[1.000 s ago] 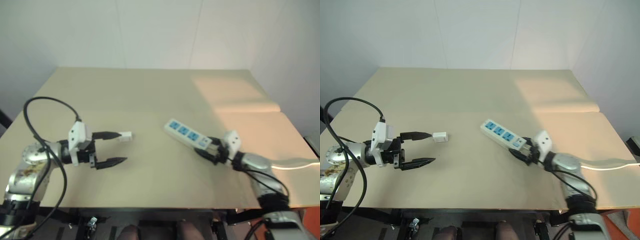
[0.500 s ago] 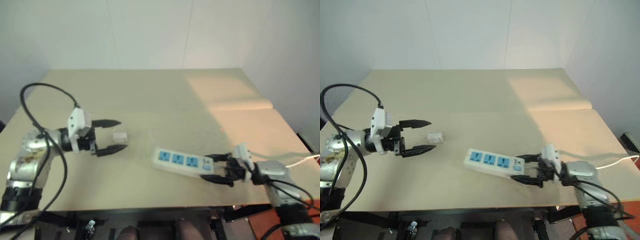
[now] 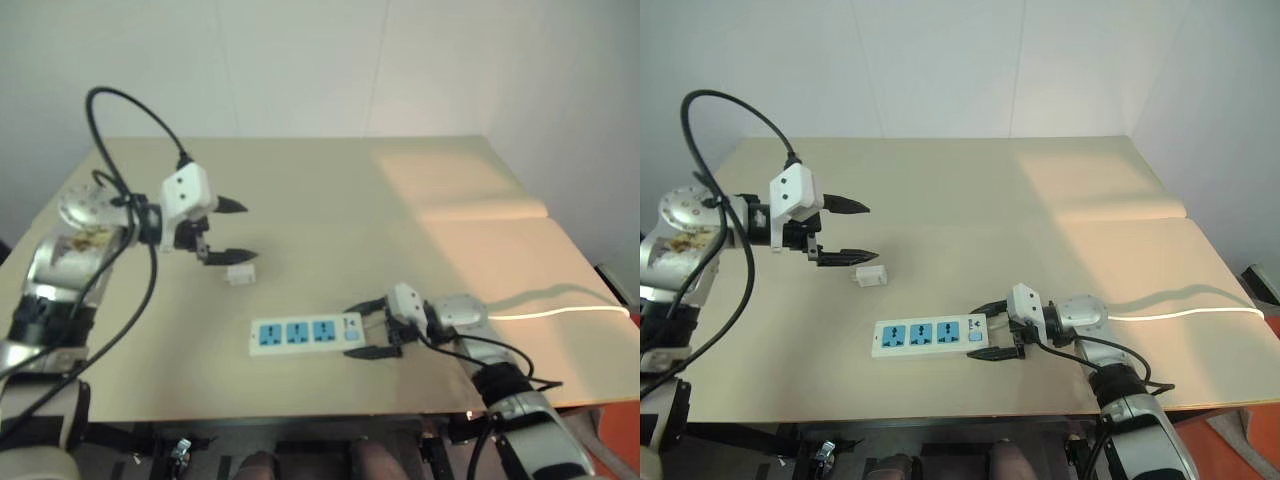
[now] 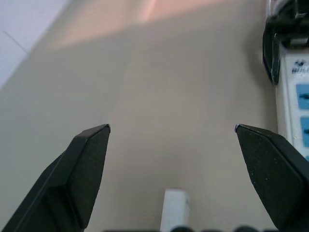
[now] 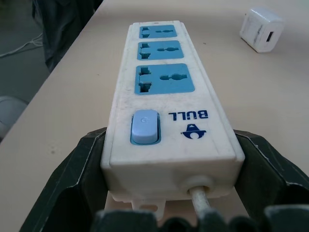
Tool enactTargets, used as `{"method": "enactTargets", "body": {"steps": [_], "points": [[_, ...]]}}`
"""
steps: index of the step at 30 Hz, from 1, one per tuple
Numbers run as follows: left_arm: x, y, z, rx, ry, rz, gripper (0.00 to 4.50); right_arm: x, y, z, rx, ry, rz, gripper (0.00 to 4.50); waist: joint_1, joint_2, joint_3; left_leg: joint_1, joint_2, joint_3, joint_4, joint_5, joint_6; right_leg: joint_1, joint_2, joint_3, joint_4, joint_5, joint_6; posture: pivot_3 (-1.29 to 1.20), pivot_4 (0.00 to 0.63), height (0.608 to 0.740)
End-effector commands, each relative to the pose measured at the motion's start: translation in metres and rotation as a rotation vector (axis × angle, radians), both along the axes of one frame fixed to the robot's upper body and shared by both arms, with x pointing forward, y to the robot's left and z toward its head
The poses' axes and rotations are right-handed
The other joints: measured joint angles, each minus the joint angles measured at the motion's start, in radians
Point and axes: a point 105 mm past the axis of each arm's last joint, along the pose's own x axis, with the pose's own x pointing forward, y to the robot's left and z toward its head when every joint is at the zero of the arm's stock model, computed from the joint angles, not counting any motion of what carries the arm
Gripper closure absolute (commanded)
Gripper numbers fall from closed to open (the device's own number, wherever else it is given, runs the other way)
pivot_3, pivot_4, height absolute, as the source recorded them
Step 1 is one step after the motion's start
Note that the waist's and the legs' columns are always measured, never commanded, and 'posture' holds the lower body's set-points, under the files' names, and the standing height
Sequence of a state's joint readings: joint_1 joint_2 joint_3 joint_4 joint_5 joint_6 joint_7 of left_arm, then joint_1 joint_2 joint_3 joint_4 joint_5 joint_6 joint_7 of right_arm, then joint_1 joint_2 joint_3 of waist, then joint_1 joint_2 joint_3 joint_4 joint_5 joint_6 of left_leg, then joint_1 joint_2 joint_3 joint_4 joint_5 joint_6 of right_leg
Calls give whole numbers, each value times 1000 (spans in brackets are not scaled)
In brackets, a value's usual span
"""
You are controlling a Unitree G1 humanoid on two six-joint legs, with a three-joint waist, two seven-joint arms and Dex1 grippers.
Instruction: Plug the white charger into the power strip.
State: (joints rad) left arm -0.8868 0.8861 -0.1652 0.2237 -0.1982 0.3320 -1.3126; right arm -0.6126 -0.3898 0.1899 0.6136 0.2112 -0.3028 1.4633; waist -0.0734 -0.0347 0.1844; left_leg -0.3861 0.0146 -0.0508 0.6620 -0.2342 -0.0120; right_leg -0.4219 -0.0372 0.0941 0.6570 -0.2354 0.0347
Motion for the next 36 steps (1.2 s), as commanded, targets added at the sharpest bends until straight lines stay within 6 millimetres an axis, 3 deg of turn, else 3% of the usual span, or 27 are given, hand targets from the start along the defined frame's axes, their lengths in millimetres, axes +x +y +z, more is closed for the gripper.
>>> {"method": "enactTargets", "body": {"steps": [1, 13, 19, 36], "points": [[8, 2, 1, 123, 70, -5, 0, 7, 9, 1, -14, -27, 25, 1080, -2, 0, 0, 0, 0, 0, 0, 0, 0, 0, 1, 0, 0, 0, 0, 0, 150, 740], [44, -7, -11, 555, 212, -9, 0, 15, 15, -17, -39, 15, -14, 1080, -14, 0, 0, 1, 0, 0, 0, 0, 0, 1, 1, 1, 2, 0, 0, 0, 150, 740], [56, -18, -24, 663, 252, 20, 0, 13, 16, -23, -49, 22, -30, 1080, -26, 0, 0, 1, 0, -1, 0, 0, 0, 1, 1, 1, 2, -1, 0, 0, 150, 740], [57, -10, -71, 835, 317, 26, 0, 7, 13, -35, -73, 23, -73, 1080, -28, -1, -1, 2, 0, -1, 1, 0, 0, 1, 2, 2, 5, -3, 4, 0, 150, 740]]}}
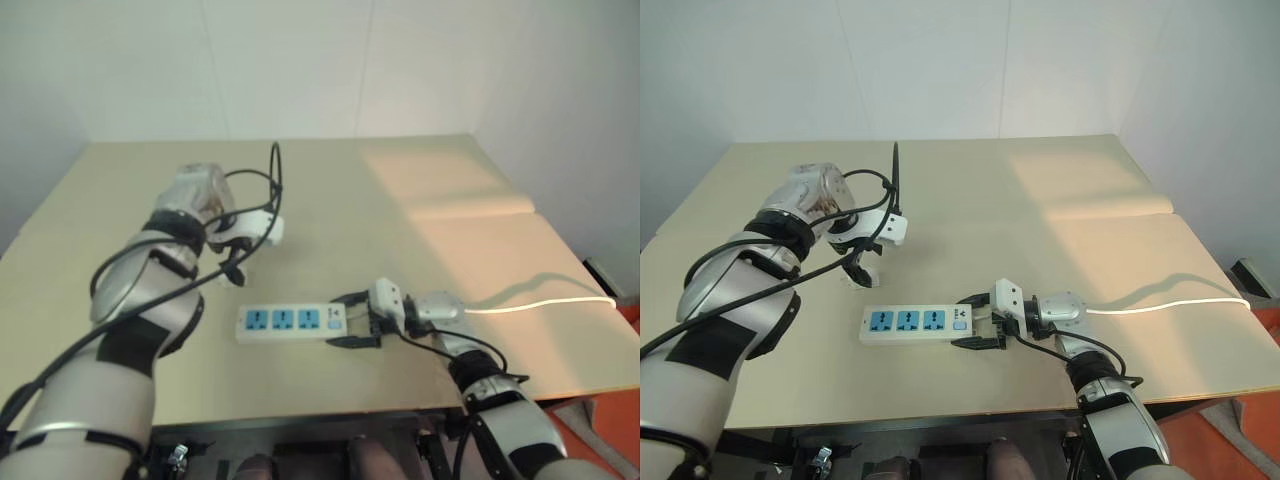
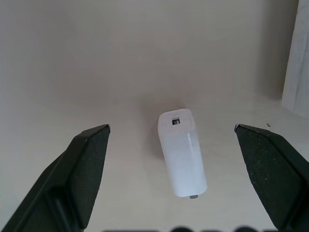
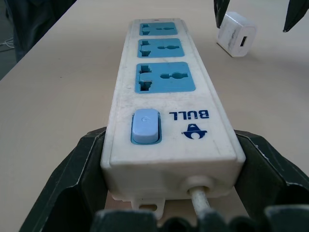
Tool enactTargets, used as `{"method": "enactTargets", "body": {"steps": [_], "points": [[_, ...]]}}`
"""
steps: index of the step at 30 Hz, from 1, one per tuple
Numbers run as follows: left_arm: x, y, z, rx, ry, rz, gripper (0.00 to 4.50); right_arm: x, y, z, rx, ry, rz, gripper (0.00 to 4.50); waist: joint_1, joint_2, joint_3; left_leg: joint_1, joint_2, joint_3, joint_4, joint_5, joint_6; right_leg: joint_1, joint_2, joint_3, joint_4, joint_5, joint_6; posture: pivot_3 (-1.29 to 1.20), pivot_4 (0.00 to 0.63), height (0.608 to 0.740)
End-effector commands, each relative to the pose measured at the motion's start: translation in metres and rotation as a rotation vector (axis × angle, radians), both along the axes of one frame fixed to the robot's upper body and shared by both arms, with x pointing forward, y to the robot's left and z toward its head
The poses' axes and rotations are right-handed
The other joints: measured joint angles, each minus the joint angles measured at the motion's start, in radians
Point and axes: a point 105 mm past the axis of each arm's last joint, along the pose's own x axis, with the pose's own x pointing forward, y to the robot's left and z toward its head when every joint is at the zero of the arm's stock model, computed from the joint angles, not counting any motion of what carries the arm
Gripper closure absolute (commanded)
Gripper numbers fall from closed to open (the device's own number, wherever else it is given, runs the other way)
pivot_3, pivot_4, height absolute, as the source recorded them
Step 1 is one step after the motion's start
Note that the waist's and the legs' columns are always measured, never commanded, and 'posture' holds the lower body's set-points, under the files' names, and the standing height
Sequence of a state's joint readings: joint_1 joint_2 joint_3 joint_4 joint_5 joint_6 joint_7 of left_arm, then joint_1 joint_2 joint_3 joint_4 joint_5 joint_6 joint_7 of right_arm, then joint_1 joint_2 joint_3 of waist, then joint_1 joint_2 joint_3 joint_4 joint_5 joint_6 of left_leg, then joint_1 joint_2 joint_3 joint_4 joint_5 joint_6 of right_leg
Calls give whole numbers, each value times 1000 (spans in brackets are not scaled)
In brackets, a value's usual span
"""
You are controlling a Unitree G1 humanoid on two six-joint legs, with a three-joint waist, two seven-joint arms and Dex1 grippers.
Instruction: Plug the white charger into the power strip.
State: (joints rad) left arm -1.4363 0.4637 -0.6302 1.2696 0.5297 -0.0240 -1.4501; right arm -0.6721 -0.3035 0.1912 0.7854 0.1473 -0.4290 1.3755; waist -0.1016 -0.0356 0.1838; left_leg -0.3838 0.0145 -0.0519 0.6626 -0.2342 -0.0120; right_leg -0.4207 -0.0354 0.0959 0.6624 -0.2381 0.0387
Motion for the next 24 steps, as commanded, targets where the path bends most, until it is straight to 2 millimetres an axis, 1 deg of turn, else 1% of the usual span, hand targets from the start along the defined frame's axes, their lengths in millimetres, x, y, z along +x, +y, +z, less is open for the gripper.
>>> {"method": "enactTargets", "body": {"steps": [1, 7, 15, 18, 21, 24], "points": [[1, 4, -1, 25, -9, 2, 0, -5, -5, -26, -96, 60, -26, 1080, 0, 0, 0, 0, 0, 0, 0, 0, 0, 0, 0, 0, 0, 0, 0, 0, 150, 740], [2, 3, -7, 13, -12, 19, 0, -6, -5, -27, -100, 59, -33, 1080, 0, 0, 0, 0, 0, 0, 0, 0, 0, 0, 0, 0, 0, 0, 0, 0, 150, 740], [3, -1, -13, -2, -23, 27, 0, -6, -9, -30, -120, 62, -42, 1080, 0, 0, 0, 1, 0, 0, 0, 0, 0, 0, 0, 0, 0, 0, 0, 0, 150, 740], [4, 1, -15, 40, -31, 24, 0, -6, -10, -29, -119, 64, -46, 1080, 1, -1, 0, 1, 0, 0, 0, 0, 0, 1, 0, 0, 0, 0, 0, 0, 150, 740], [5, 1, -18, 21, -35, 42, 575, -5, -10, -29, -114, 66, -58, 1080, 1, -1, 0, 1, 0, 0, 0, 0, 0, 1, 0, 0, 0, 0, 0, 0, 150, 740], [6, 2, -21, 32, -45, 47, 1485, -5, -10, -29, -116, 70, -63, 1080, 1, -1, -1, 1, 0, 0, 0, 0, 0, 1, 0, 0, 0, 0, 0, 0, 150, 740]]}}
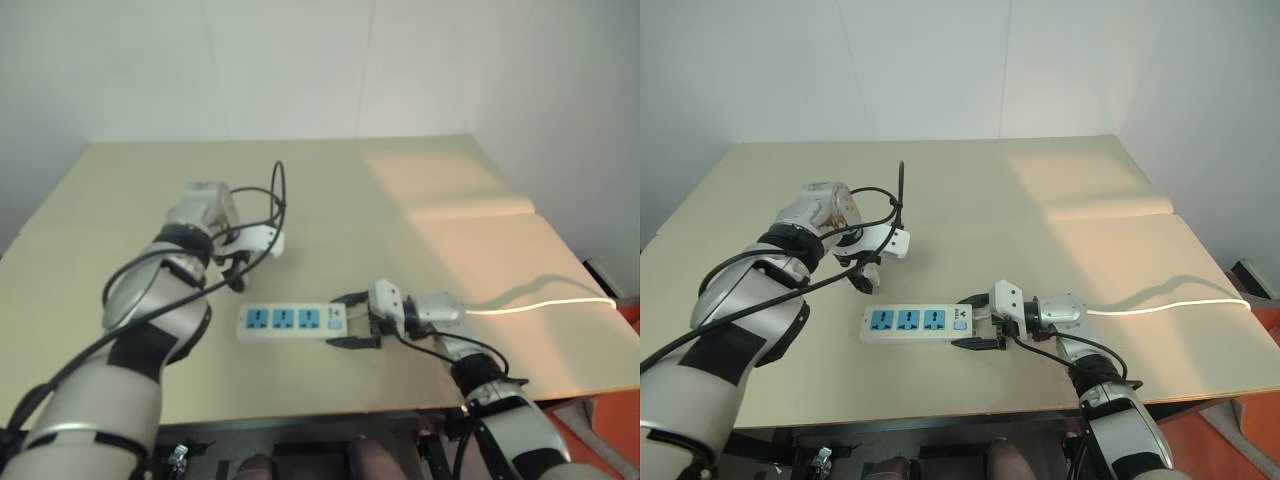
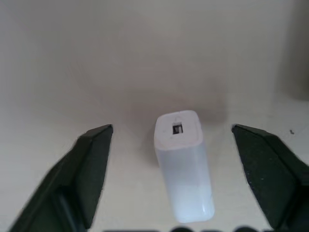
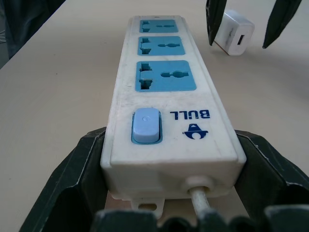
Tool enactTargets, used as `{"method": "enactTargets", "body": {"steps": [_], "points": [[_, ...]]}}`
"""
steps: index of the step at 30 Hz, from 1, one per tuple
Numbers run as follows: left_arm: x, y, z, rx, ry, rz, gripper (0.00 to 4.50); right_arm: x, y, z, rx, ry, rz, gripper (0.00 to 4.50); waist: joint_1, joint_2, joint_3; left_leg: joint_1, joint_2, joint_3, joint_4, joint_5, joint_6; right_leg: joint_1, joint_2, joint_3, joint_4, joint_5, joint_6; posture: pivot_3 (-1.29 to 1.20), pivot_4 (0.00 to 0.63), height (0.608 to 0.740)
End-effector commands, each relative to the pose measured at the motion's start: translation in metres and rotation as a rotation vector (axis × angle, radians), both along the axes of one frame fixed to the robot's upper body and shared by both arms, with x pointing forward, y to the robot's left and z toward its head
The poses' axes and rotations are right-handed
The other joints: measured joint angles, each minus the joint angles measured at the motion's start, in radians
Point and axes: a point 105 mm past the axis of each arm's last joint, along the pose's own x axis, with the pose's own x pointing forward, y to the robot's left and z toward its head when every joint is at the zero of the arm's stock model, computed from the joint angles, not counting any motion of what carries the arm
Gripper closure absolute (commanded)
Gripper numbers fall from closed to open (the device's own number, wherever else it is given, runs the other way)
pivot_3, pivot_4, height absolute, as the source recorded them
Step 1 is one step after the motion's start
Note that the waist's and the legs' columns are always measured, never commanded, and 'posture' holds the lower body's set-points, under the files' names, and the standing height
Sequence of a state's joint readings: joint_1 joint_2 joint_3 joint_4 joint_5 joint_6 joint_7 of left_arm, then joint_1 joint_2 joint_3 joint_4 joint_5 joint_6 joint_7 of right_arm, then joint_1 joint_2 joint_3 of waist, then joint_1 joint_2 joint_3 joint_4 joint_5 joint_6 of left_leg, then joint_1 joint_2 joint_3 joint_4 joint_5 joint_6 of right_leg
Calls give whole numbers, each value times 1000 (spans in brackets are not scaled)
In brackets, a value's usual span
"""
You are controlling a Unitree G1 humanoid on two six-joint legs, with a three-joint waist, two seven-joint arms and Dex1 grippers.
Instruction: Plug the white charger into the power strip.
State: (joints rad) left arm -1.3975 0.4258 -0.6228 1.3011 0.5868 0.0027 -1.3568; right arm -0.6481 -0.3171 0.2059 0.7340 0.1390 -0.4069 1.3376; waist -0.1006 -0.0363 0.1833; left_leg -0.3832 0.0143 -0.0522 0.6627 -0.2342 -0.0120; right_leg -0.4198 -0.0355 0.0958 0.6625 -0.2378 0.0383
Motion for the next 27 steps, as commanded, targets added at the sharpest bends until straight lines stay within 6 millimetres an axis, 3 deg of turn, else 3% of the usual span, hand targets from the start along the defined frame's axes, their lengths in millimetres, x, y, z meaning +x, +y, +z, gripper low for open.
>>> {"method": "enactTargets", "body": {"steps": [1, 6, 11, 14, 17, 21, 24, 27], "points": [[1, 0, 0, -11, -14, 11, 1841, -4, -9, -28, -104, 81, -42, 1080, 0, 0, 0, 0, 0, 0, 0, 0, 0, 0, 0, 0, 0, 0, 0, 0, 150, 740], [2, 0, -4, -14, -22, 14, 3462, -4, -9, -29, -108, 85, -43, 1080, 0, 0, 0, 1, 0, 0, 0, 0, 0, 0, 0, 0, 0, 0, 0, 0, 150, 740], [3, -2, -4, -28, -32, -7, 3476, -4, -10, -29, -113, 83, -45, 1080, 0, 0, -1, 2, 0, 0, 0, 0, 0, 1, 0, 0, 0, 0, 0, 0, 150, 740], [4, -13, 8, -116, -48, -45, 3476, -4, -10, -29, -114, 82, -44, 1080, 1, -1, -1, 2, 0, 0, 0, 0, 0, 1, 0, 0, 0, 0, 0, 0, 150, 740], [5, -34, 34, -326, -82, -76, 3476, -5, -10, -29, -114, 81, -44, 1080, 1, -1, -1, 1, 0, 0, 0, 0, 0, 1, 0, 0, 0, 0, -1, 0, 150, 740], [-3, -59, 97, -765, -99, -115, 3476, -6, -9, -28, -106, 73, -40, 1080, 0, -1, -1, 0, 0, 0, 0, 0, 0, 0, 0, 0, 0, 1, -2, 0, 150, 740], [-15, -66, 136, -1112, -97, -170, 3476, -6, -7, -26, -89, 70, -46, 1080, -2, -1, -1, 0, 0, 0, 0, 0, 0, 0, 0, 0, 0, 1, -2, 0, 150, 740], [-33, -65, 156, -1412, -89, -224, 3476, -7, -5, -25, -73, 71, -51, 1080, -4, 2, -3, 1, 1, 0, 0, 0, 0, 1, -1, 0, 1, 1, -2, 0, 150, 740]]}}
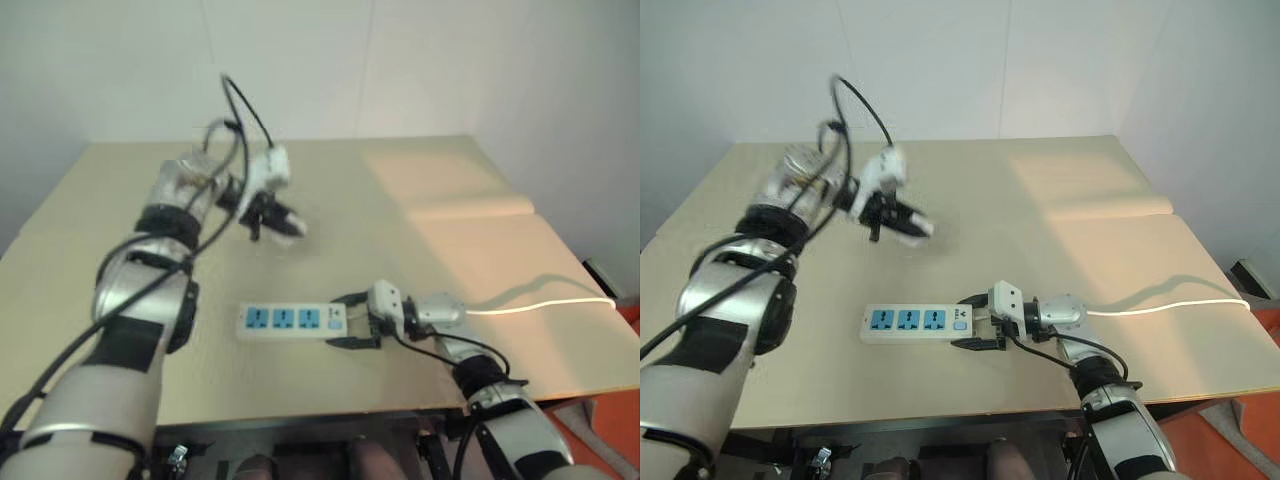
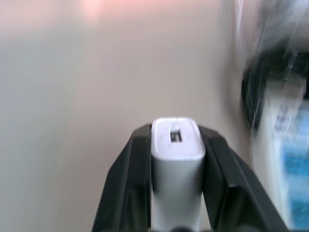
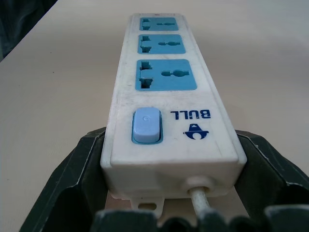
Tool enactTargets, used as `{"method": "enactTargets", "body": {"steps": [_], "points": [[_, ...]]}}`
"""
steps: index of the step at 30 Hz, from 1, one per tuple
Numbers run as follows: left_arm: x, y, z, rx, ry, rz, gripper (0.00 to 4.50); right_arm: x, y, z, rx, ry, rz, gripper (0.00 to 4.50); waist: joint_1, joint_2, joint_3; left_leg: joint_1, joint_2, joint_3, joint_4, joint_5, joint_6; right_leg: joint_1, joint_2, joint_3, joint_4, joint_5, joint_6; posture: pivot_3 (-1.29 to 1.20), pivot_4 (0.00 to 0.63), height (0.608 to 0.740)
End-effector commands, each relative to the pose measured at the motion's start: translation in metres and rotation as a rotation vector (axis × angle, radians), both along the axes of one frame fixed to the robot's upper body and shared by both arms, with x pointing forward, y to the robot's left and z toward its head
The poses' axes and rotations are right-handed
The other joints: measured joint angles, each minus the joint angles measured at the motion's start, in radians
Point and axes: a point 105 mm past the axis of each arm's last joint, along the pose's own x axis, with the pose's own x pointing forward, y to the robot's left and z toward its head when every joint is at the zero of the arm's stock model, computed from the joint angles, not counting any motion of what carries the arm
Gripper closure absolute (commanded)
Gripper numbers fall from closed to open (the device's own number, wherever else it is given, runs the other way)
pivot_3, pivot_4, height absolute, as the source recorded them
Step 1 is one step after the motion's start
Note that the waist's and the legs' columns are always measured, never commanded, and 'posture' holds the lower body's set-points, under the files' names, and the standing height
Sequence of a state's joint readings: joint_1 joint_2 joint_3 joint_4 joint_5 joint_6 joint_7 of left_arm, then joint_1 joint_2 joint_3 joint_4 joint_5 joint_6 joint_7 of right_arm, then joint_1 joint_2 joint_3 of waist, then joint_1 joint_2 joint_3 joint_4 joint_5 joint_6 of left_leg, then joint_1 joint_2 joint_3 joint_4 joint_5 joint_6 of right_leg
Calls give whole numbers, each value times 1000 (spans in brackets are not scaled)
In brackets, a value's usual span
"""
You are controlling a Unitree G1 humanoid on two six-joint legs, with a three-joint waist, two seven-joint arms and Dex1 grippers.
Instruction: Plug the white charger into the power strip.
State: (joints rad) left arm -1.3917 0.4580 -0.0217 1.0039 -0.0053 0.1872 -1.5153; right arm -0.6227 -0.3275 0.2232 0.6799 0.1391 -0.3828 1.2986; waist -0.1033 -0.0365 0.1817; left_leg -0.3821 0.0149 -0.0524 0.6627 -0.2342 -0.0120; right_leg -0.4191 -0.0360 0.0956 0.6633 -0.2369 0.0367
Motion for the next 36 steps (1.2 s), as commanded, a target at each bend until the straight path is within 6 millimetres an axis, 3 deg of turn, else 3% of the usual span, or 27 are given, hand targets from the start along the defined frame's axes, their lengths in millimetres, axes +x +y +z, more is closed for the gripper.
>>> {"method": "enactTargets", "body": {"steps": [1, 5, 8, 14, 19, 24, 36], "points": [[-29, 4, 18, -328, -17, -118, 3476, -6, -5, -24, -63, 78, -34, 1080, -2, 5, -4, 0, 0, 0, 0, 0, 0, 0, 0, 0, 0, 0, 0, 0, 150, 740], [-68, 1, -26, -365, 18, -188, 3476, -8, -3, -26, -58, 74, -34, 1080, -2, 7, -8, 5, 1, 0, -1, 0, 0, 3, -1, 1, 1, 0, 0, 0, 150, 740], [-83, -7, -44, -435, 181, -207, 3476, -9, 0, -25, -53, 81, -31, 1080, 6, 4, -10, 4, 1, -1, 1, 0, 0, 3, -1, 0, 1, 0, -1, 0, 150, 740], [-108, -12, -74, -449, 173, -285, 3476, -9, 6, -23, -27, 82, -40, 1080, 1, 3, -11, 15, 1, 0, -3, -1, -1, 16, 0, 0, -6, 0, -1, 0, 150, 740], [-110, -7, -98, -405, 184, -313, 3476, -15, 6, -26, -32, 92, -26, 1080, 3, 3, -11, 15, 1, -1, -3, -1, -1, 16, 0, 0, -6, 0, -1, 0, 150, 740], [-101, -2, -119, -356, 203, -297, 3476, -19, 6, -28, -40, 103, -14, 1080, 4, 3, -11, 14, 1, -1, -3, -1, -1, 16, 0, 0, -8, 0, -1, 0, 150, 740], [-84, -9, -133, -333, 184, -297, 3476, -28, 1, -30, -84, 180, 27, 1080, 7, 3, -11, 13, 1, 0, -3, -1, -1, 16, 0, -1, -9, -1, -1, 0, 150, 740]]}}
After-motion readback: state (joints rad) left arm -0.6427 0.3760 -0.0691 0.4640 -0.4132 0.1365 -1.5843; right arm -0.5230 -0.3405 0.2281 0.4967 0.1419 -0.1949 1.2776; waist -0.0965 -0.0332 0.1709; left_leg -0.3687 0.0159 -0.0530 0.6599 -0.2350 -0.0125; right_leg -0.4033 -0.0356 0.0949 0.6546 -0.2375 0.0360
